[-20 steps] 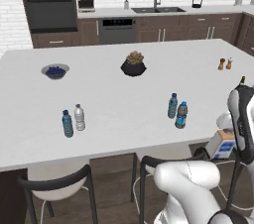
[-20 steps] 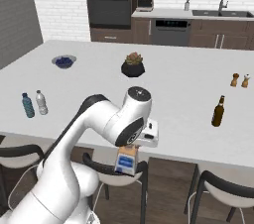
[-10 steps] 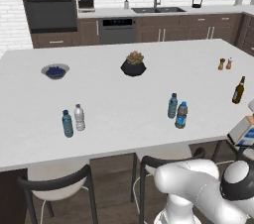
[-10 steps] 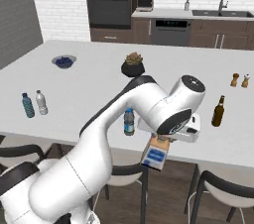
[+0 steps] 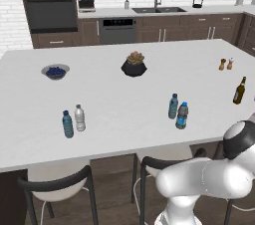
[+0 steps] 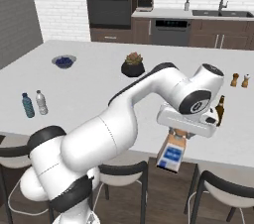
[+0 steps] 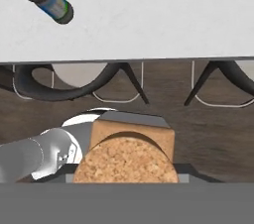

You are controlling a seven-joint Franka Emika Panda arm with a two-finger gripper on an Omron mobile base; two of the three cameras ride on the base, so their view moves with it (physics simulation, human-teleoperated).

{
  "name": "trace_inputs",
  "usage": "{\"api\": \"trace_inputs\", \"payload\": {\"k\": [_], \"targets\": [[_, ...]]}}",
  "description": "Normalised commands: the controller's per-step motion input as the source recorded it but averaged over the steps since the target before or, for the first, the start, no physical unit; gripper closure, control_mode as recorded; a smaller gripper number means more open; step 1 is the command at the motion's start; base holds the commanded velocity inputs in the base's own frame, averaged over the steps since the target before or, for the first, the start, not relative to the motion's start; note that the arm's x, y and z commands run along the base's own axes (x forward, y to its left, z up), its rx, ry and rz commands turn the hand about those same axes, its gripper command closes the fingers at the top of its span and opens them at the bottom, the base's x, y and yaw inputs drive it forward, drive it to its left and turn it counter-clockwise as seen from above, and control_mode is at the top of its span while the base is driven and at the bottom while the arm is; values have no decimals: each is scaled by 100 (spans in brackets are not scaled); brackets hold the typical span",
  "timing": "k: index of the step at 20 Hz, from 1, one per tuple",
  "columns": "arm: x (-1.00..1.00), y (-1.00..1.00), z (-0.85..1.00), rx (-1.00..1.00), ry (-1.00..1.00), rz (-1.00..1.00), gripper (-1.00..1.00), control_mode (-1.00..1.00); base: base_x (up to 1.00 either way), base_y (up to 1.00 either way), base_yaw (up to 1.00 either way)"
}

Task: Move the plastic bottles in the middle to the plastics group, and the glass bottles in the middle to the glass group.

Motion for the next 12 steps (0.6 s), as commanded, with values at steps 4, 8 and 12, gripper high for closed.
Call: {"api": "trace_inputs", "payload": {"k": [4,8,12], "targets": [[14,-8,-14,-2,-4,0,100,-100,0,0,0],[28,-7,-11,-11,-9,0,100,-100,0,0,0],[39,0,-7,-27,-6,0,100,-100,0,0,0]]}}
